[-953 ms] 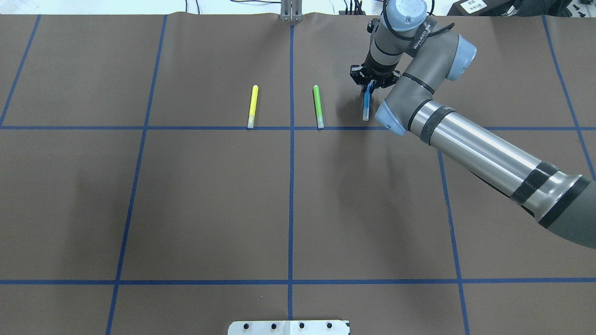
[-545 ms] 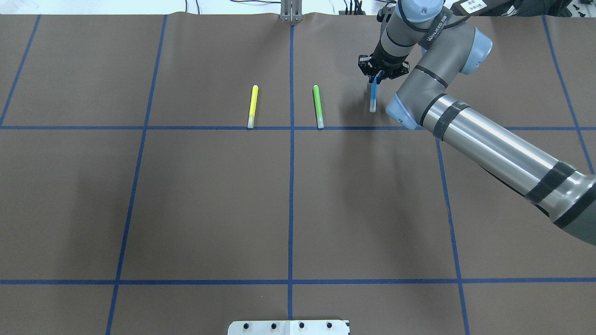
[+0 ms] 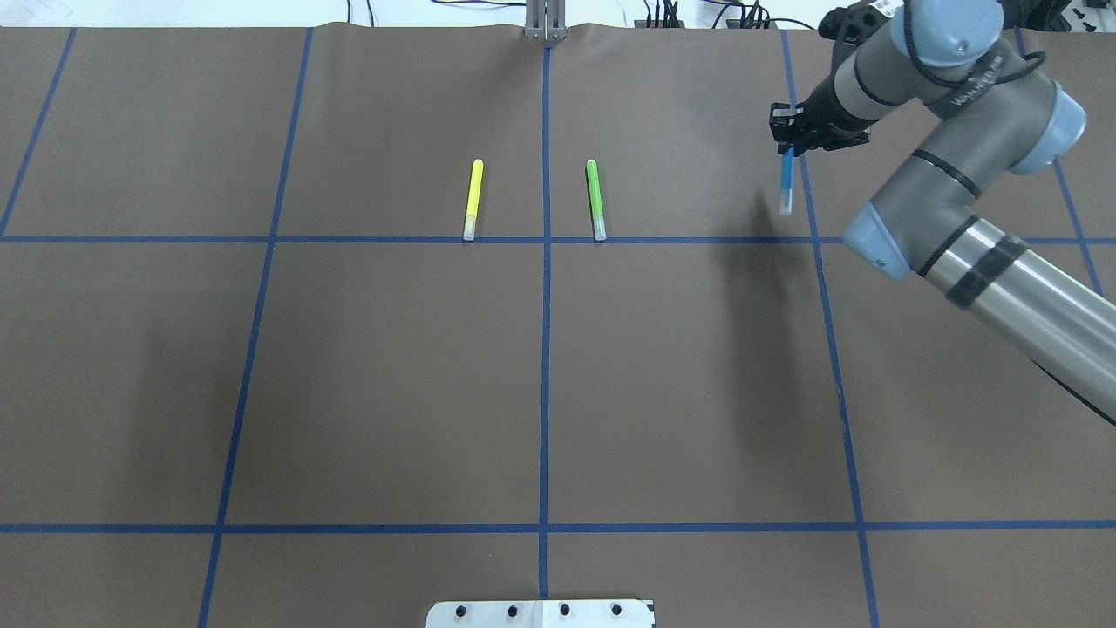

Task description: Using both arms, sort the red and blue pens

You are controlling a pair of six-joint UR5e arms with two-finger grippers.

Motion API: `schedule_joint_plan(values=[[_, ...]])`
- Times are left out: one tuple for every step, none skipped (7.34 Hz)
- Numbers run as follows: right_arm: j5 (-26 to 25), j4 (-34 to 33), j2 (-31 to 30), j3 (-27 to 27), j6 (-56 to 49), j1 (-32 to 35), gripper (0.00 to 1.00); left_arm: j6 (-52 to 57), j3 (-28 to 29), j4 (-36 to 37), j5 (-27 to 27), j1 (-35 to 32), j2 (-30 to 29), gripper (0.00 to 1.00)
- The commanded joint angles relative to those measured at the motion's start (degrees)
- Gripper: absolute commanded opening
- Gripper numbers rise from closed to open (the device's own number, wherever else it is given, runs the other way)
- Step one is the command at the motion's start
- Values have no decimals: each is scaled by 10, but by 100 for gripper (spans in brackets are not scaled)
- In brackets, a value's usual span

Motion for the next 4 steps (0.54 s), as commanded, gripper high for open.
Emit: schedule_joint_plan(values=[[-3, 1, -126, 106, -62, 36, 0, 0, 1, -1, -1, 1, 0, 99], [-2, 24, -181, 129, -98, 69, 0, -1, 0, -1, -1, 0, 1, 99], [-2, 72, -249, 154, -102, 90, 0, -1, -1, -1, -1, 0, 1, 99], [1, 124, -322, 183, -106, 120, 0, 4, 3, -1, -1, 1, -2, 99]])
